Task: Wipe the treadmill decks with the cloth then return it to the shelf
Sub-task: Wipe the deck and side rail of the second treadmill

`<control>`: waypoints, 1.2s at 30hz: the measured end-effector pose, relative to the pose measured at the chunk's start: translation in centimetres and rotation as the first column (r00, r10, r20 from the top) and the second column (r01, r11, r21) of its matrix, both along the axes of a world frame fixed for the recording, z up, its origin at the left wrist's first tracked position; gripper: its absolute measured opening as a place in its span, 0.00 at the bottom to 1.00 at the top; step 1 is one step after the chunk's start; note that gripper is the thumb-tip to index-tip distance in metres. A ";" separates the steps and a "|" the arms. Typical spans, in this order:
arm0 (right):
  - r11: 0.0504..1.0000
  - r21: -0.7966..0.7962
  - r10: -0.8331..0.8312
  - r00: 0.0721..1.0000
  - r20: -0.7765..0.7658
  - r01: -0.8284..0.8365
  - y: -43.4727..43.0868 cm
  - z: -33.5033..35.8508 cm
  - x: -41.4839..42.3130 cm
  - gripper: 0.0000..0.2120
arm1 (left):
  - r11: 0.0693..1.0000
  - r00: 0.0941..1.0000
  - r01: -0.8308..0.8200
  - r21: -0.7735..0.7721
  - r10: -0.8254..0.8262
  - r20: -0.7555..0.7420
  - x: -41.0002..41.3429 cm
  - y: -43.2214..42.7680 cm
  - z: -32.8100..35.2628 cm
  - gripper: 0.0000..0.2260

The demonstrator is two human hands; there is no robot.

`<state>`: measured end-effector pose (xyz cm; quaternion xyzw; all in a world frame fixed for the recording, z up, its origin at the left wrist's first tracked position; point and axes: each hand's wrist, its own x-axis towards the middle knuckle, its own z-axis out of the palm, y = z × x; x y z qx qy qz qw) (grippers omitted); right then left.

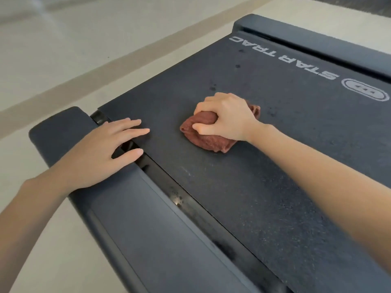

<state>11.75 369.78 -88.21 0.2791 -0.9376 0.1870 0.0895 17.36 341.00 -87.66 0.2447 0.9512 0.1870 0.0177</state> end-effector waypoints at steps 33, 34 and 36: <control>0.965 -0.218 -0.140 0.989 0.045 0.147 -6.8 2.0 18.6 0.12 | 0.968 0.954 -0.242 0.066 0.250 -0.164 6.1 -4.4 -2.0 0.22; 0.980 -0.157 -0.117 0.993 0.036 0.121 -7.7 1.8 19.0 0.13 | 0.964 0.950 -0.253 0.075 0.263 -0.168 6.4 -4.8 -2.1 0.23; 0.987 -0.094 -0.131 0.991 0.021 0.133 -9.5 1.6 18.4 0.15 | 0.952 0.937 -0.290 0.099 0.304 -0.173 6.6 -5.4 -2.3 0.24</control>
